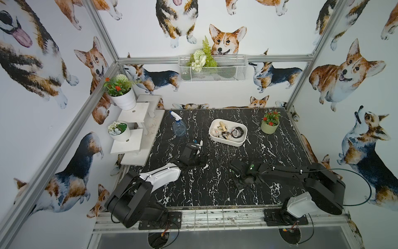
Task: Put the watch into the storage box
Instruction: Pick up the watch at the center of the board.
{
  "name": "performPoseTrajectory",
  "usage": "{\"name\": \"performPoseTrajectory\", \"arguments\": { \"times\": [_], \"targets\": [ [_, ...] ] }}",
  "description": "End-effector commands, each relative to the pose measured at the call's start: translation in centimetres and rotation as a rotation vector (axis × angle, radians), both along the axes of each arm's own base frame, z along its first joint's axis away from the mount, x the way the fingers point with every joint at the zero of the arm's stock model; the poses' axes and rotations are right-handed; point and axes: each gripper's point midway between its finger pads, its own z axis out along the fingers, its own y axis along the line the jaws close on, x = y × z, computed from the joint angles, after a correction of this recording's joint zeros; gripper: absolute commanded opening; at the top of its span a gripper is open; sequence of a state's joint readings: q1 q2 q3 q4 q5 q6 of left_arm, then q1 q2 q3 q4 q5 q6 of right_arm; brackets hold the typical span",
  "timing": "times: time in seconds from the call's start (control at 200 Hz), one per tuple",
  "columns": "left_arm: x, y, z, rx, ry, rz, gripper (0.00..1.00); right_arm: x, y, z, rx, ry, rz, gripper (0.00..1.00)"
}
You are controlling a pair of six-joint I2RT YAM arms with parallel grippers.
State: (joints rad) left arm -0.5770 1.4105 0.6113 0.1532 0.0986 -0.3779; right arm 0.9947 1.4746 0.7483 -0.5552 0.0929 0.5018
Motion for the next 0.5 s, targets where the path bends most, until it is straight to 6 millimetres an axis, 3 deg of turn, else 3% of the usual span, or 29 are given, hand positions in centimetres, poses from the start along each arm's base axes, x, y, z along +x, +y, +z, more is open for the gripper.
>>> {"name": "performPoseTrajectory", "arguments": {
  "times": [0.0,0.496],
  "targets": [
    [0.37,-0.01,0.66,0.004,-0.026,-0.004,0.44,0.06,0.14,0.45,0.005,-0.006,0.004,0.16],
    [0.26,0.28,0.71,0.021,-0.030,-0.002,0.45,-0.19,-0.07,-0.36,-0.012,0.012,0.002,0.20]
  ]
}}
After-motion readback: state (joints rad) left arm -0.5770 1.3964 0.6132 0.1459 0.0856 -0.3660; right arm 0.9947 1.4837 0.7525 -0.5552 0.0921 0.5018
